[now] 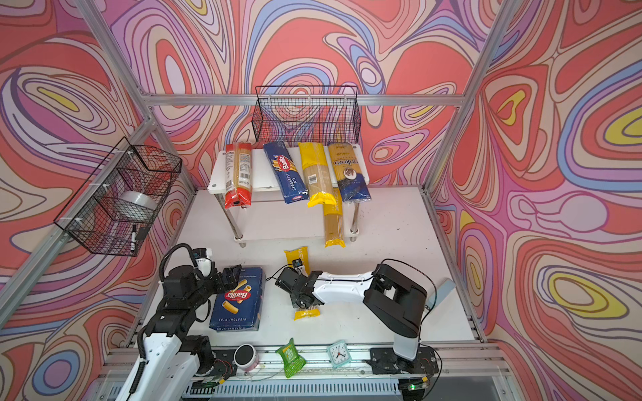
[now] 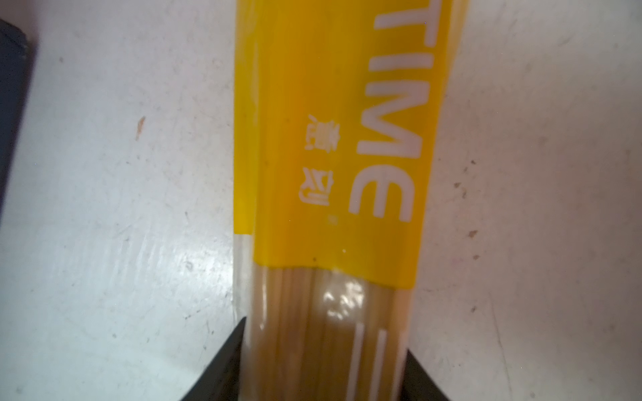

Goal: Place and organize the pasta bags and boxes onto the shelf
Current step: 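Close the right gripper on the yellow bag's clear lower end, then lift the yellow bag and turn it upright with the right gripper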

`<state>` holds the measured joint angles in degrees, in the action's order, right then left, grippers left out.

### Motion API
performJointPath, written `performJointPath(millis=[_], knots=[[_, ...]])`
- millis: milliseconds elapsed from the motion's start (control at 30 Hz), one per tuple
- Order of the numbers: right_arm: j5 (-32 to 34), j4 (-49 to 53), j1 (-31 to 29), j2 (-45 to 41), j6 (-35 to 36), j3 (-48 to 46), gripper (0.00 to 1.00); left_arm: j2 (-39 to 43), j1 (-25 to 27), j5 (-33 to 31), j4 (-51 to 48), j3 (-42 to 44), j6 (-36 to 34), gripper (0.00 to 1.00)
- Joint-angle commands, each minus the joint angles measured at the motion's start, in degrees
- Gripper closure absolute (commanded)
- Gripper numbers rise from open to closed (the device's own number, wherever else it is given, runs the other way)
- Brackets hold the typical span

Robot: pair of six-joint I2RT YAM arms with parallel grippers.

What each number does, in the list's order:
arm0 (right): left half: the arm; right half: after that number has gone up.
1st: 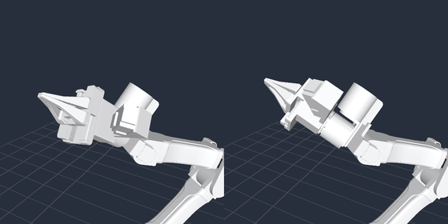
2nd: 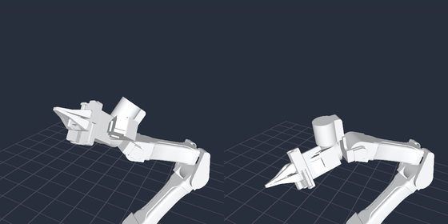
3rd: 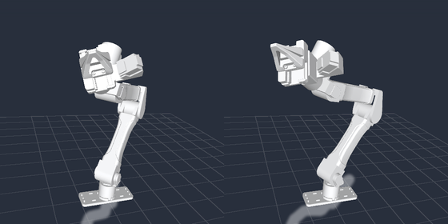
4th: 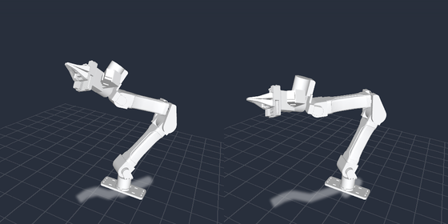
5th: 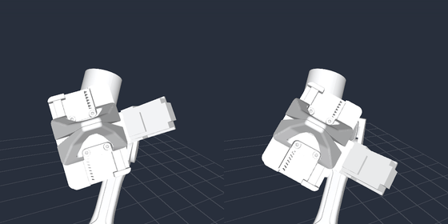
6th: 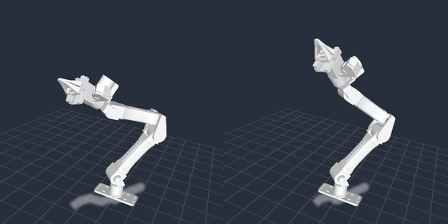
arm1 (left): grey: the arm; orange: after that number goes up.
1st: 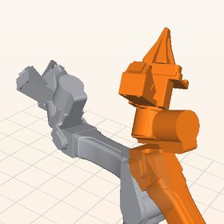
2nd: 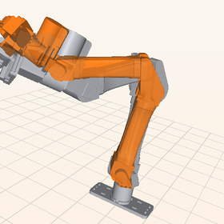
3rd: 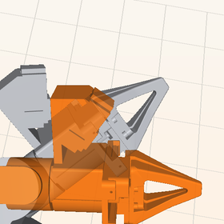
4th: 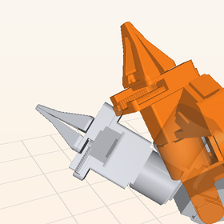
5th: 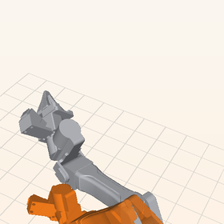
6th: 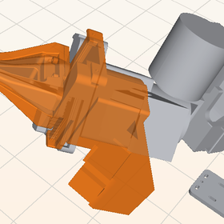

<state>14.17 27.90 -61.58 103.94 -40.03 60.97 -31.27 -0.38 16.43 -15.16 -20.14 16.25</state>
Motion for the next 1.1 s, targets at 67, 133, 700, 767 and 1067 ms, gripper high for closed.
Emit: performJointPath(millis=[67,133,700,767,1067], knots=[[-1.2,0.1,0.0,-0.9,-0.2,-2.7,0.63,-0.2,-0.1,-0.1,1.2,0.3,-0.6,0.0],[-1.2,-0.7,0.1,-1.5,-0.3,-2.6,0.7,-0.1,-0.1,-0.1,1.2,0.3,-0.7,0.0],[4.4,-7.7,0.2,-11.0,1.0,-2.4,1.0,0.3,-0.1,0.0,1.1,0.4,-0.7,0.0],[4.6,-8.9,0.3,-11.9,1.2,-2.7,1.0,0.6,-0.1,-0.1,1.0,0.5,-0.6,0.0],[5.9,-9.4,1.0,-13.1,1.5,-3.3,1.0,1.1,-0.1,-0.3,0.8,0.6,-0.6,0.0]])
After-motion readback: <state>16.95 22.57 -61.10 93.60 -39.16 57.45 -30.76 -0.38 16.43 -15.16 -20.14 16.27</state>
